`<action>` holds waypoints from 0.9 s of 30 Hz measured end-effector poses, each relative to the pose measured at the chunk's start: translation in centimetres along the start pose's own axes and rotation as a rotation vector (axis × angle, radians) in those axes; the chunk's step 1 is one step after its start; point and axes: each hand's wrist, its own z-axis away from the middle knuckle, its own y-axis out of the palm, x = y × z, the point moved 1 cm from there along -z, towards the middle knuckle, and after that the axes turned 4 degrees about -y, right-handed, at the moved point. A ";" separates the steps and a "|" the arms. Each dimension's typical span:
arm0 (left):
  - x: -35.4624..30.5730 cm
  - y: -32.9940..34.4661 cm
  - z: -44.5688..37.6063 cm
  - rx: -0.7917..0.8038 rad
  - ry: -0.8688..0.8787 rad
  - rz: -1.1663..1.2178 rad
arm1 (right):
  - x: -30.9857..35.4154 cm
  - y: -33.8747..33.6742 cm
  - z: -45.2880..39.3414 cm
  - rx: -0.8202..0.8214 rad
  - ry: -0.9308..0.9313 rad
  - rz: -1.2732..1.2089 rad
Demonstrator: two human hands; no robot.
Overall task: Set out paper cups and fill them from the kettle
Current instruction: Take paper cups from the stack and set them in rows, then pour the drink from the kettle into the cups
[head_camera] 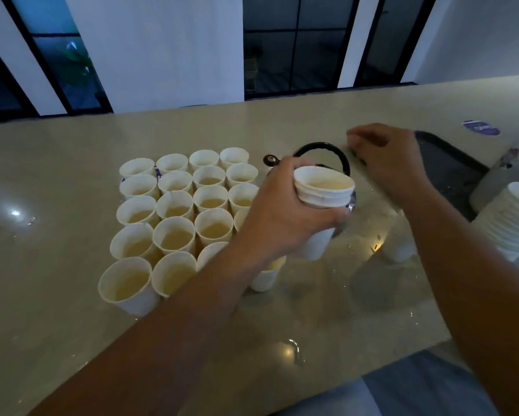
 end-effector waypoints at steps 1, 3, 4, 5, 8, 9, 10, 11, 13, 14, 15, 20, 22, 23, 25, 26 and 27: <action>0.3 1.2 -0.4 0.029 0.009 -0.023 | -0.2 -0.4 -1.1 0.010 0.017 -0.002; 1.1 3.3 -1.4 0.100 0.004 -0.097 | -0.7 -0.7 -2.7 0.088 0.010 0.048; 1.5 4.2 -1.9 0.142 -0.010 -0.159 | -1.1 -0.8 -3.3 0.141 -0.005 0.090; 1.9 5.1 -2.4 0.188 -0.023 -0.226 | -1.5 -0.7 -3.8 0.193 -0.020 0.135; 2.9 7.5 -3.3 0.339 -0.032 -0.444 | -3.1 0.1 -5.0 0.350 -0.054 0.256; 3.2 8.1 -3.6 0.382 -0.021 -0.507 | -3.6 0.5 -5.2 0.408 -0.054 0.281; 3.4 8.7 -3.8 0.419 -0.008 -0.563 | -3.8 0.9 -5.4 0.456 -0.048 0.295; 3.6 9.1 -4.0 0.445 -0.001 -0.615 | -4.1 1.3 -5.7 0.486 -0.045 0.302; 3.9 9.8 -4.5 0.466 0.001 -0.696 | -4.4 2.0 -6.1 0.509 -0.054 0.305; 3.9 9.9 -4.7 0.470 -0.004 -0.723 | -4.5 2.3 -6.4 0.505 -0.062 0.301; 3.9 10.0 -4.8 0.473 -0.004 -0.744 | -4.5 2.7 -6.6 0.494 -0.069 0.295; 3.9 9.2 -4.4 0.485 0.046 -0.732 | -4.1 4.0 -7.3 0.477 -0.060 0.194; 3.6 8.2 -4.1 0.462 0.095 -0.711 | -4.4 4.3 -7.5 0.456 -0.026 0.094; 3.4 7.4 -4.2 0.432 0.114 -0.700 | -4.5 4.5 -7.5 0.436 0.001 0.040; 2.7 5.3 -4.7 0.347 0.119 -0.674 | -4.8 4.7 -7.6 0.409 0.056 -0.035; 2.5 4.0 -5.1 0.306 0.096 -0.659 | -4.9 4.7 -7.7 0.410 0.070 -0.049; 2.2 2.6 -5.6 0.269 0.063 -0.635 | -5.0 4.7 -7.6 0.420 0.075 -0.054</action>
